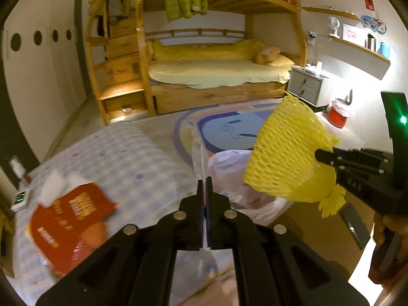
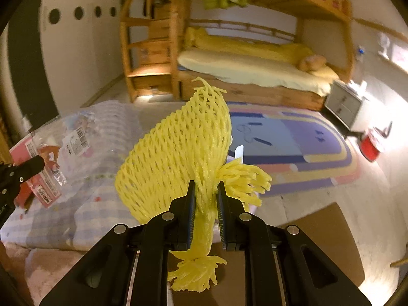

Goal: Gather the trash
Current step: 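Carry the net and wrapper with both tools over the pink trash bin, then open both tools to drop the net and wrapper into the bin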

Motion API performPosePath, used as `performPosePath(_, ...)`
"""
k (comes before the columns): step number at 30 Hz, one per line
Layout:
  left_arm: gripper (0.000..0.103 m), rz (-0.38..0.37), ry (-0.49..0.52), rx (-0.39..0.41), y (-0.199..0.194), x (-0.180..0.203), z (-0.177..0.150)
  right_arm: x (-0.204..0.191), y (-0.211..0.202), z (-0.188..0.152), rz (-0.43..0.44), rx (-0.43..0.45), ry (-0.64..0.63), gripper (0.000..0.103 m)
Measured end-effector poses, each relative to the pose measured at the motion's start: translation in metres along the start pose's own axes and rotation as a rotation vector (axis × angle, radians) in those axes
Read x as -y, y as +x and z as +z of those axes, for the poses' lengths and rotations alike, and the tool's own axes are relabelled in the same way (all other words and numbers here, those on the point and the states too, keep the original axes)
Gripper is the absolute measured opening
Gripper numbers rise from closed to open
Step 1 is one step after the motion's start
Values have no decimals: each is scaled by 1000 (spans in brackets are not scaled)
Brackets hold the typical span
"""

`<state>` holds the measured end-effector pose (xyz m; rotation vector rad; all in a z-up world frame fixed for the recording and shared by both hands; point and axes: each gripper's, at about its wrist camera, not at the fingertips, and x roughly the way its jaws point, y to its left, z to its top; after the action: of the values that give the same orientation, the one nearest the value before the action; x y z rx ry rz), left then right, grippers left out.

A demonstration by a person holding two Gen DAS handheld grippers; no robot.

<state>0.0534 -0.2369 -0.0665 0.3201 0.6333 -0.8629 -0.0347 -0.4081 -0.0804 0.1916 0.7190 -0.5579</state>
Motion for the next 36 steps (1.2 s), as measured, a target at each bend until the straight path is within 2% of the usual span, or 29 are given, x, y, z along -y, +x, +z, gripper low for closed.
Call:
performPosePath(6, 0, -57, 27, -34, 45, 27, 19, 27, 24, -6, -69, -38, 43, 18)
performPosePath(14, 0, -67, 68, -87, 105, 47, 34, 47, 81, -11, -158, -125, 57, 18)
performPosePath(20, 0, -68, 59, -117, 135, 47, 39, 51, 120, -5, -174, -174, 64, 22)
performPosePath(21, 2, -70, 52, -125, 139, 46, 40, 50, 123, -4, -173, -175, 65, 24)
performPosePath(23, 21, -72, 33, -134, 141, 43, 42, 50, 135, -1, -158, -189, 68, 31)
performPosePath(24, 38, -66, 20, -130, 142, 40, 43, 51, 138, -1, -150, -195, 68, 41)
performPosePath(25, 48, -62, 8, -121, 141, 37, 43, 50, 143, 0, -139, -198, 68, 48)
performPosePath(30, 48, -43, -34, -106, 127, 22, 45, 49, 140, 3, -113, -200, 75, 53)
performPosePath(36, 54, 5, -61, -65, 81, 5, 41, 47, 91, 4, -35, -156, 119, 53)
